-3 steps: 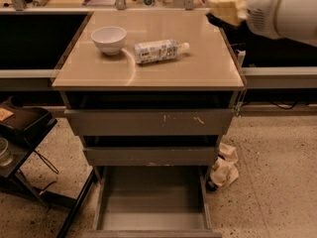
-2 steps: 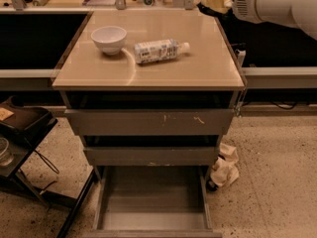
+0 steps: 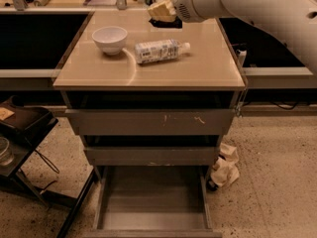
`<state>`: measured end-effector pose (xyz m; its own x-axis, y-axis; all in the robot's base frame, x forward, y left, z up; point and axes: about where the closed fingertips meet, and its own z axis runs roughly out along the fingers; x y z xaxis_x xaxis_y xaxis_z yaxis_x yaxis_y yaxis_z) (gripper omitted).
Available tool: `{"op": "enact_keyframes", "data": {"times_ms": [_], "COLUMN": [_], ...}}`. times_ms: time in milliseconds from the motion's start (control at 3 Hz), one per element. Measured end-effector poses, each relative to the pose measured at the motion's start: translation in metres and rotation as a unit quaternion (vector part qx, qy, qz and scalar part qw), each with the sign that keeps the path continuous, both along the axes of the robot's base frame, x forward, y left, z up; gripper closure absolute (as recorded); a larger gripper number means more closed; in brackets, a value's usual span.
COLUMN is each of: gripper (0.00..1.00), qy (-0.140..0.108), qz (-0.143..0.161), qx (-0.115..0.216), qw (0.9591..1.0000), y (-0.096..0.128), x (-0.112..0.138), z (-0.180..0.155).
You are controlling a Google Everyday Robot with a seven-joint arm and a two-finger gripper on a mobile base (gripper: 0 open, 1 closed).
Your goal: Pick rxbar blueberry from bottom drawer and place on counter
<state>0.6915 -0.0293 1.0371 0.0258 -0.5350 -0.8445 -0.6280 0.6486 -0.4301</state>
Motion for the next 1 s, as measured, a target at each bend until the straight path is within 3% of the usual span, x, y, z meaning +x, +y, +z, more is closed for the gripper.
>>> {"op": "enact_keyframes", "data": {"times_ms": [333,667,1000], "gripper": [1.0,1.0,1.0], "qy": [0.043,0.137,0.217], "qz": [-0.007,-0.074,-0.176], "qx": [-0.026,-0.048,-0.019], "qw": [0.9987,0.9867,0.9601], "y": [-0.008,-0.082,-0.175], "x": [0.034,0.073,0.069], "z": [-0.038,-0.096,-0.141]}}
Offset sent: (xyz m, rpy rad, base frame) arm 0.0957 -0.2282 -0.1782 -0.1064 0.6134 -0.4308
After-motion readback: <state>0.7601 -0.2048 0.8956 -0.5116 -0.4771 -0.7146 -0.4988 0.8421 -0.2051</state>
